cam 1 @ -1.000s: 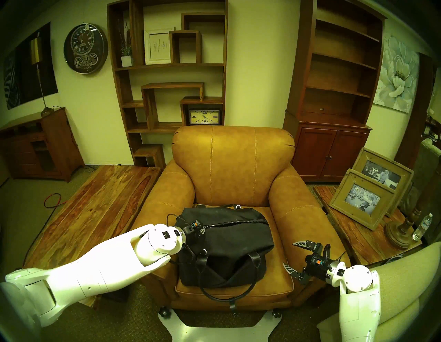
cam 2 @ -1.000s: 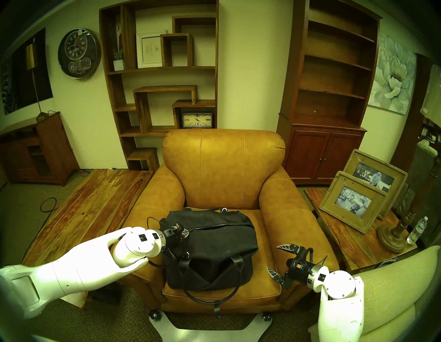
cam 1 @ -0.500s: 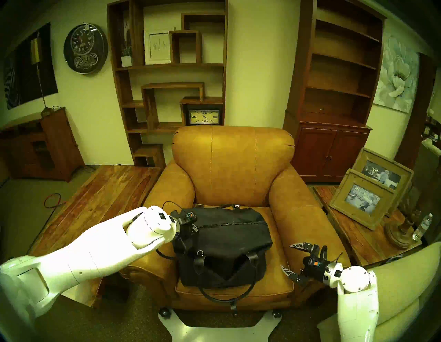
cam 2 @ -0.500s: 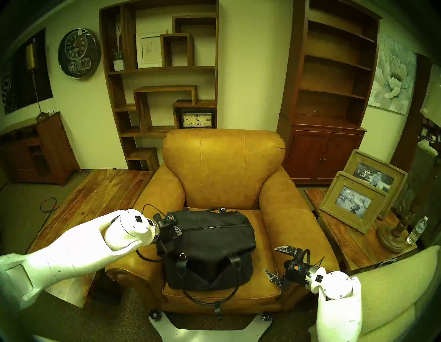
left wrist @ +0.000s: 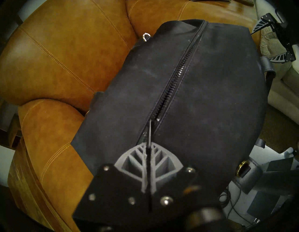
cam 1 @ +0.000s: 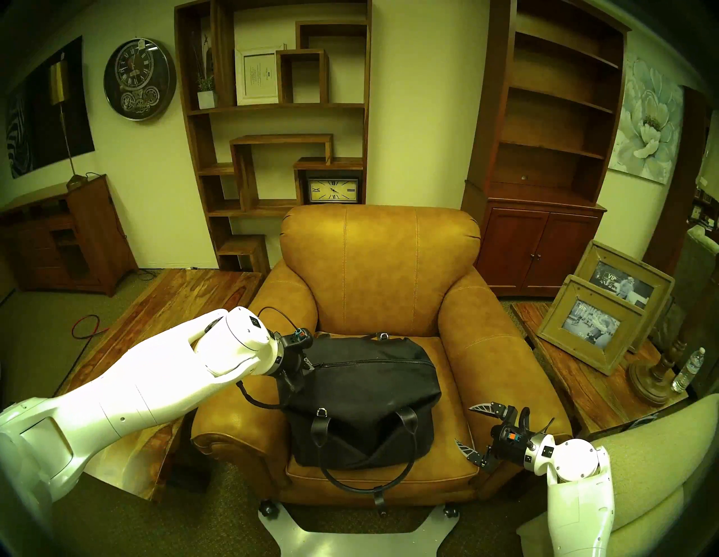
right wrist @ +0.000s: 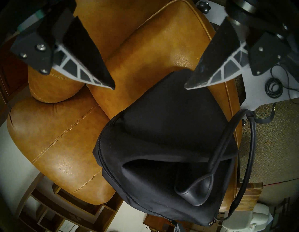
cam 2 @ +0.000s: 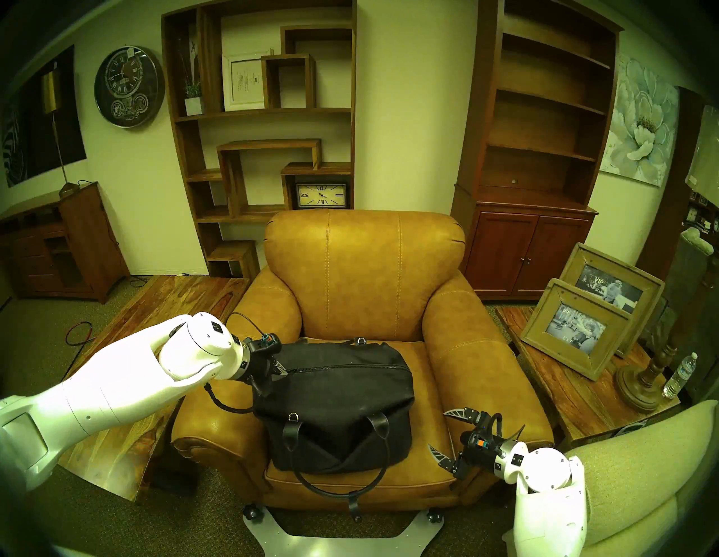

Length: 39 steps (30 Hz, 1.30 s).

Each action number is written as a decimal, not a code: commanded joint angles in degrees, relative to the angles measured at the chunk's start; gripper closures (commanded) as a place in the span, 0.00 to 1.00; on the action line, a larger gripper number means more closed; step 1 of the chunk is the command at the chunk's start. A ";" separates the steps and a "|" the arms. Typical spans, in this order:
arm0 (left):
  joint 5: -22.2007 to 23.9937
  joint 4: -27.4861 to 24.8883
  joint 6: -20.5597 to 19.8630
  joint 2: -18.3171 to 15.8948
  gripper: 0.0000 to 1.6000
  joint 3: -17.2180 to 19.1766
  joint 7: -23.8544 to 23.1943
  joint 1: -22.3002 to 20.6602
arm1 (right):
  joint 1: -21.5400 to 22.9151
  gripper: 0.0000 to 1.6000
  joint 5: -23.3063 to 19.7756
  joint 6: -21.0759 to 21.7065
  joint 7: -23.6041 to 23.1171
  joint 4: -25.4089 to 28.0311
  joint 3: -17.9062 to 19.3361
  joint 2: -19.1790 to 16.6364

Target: Open a bag with a zipper

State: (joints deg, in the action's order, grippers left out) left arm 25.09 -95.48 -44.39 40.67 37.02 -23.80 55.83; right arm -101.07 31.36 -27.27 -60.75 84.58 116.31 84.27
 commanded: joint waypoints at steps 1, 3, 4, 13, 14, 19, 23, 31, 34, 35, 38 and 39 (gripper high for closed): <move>-0.78 -0.25 -2.95 -3.19 1.00 0.33 -2.97 -3.64 | 0.89 0.00 -1.13 -1.08 0.03 -0.03 -0.02 -0.10; -1.28 0.11 -3.20 -3.27 1.00 0.23 -2.90 -3.70 | 0.95 0.00 -1.27 -1.30 0.05 -0.24 -0.01 -0.14; -1.22 0.35 -3.29 -3.38 1.00 0.28 -3.07 -3.75 | 0.96 0.00 -1.31 -1.37 0.06 -0.34 0.00 -0.15; -2.87 3.27 -5.41 -3.66 1.00 -0.53 -5.44 -5.87 | 0.95 0.00 -1.68 -2.22 0.28 -1.47 0.21 -0.36; -3.63 3.48 -6.33 -3.73 1.00 -1.13 -5.78 -6.47 | 0.98 0.00 -1.79 -2.31 0.31 -1.64 0.26 -0.37; -5.99 5.71 -8.13 -3.75 1.00 -4.13 -10.26 -9.47 | 1.23 0.00 -2.18 -2.98 0.48 -2.77 0.36 -0.55; -8.43 7.77 -7.65 -3.46 1.00 -6.70 -13.26 -11.86 | 1.40 0.00 -2.43 -3.47 0.52 -3.53 0.37 -0.68; -13.76 12.97 -5.79 -2.01 1.00 -11.53 -18.50 -15.70 | 1.27 0.00 -2.99 -4.78 0.86 -5.40 0.80 -0.91; -15.04 15.64 -4.71 -0.37 1.00 -12.90 -19.57 -16.45 | 1.36 0.00 -3.26 -5.21 0.95 -6.01 1.00 -0.91; -15.24 16.43 -4.31 0.11 1.00 -13.19 -19.78 -16.58 | 1.34 0.00 -3.34 -5.33 0.96 -6.13 1.05 -0.90; -16.69 18.62 -3.68 1.43 1.00 -14.74 -20.35 -17.29 | 1.20 0.00 -3.52 -5.74 0.91 -6.52 1.18 -0.86; -16.86 19.21 -3.36 1.75 1.00 -15.01 -20.50 -17.40 | 1.15 0.00 -3.58 -5.88 0.92 -6.64 1.24 -0.85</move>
State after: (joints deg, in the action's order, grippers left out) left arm 11.33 -80.82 -49.02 40.14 23.55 -43.52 42.08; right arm -100.29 28.93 -31.92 -59.96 77.83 117.43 83.29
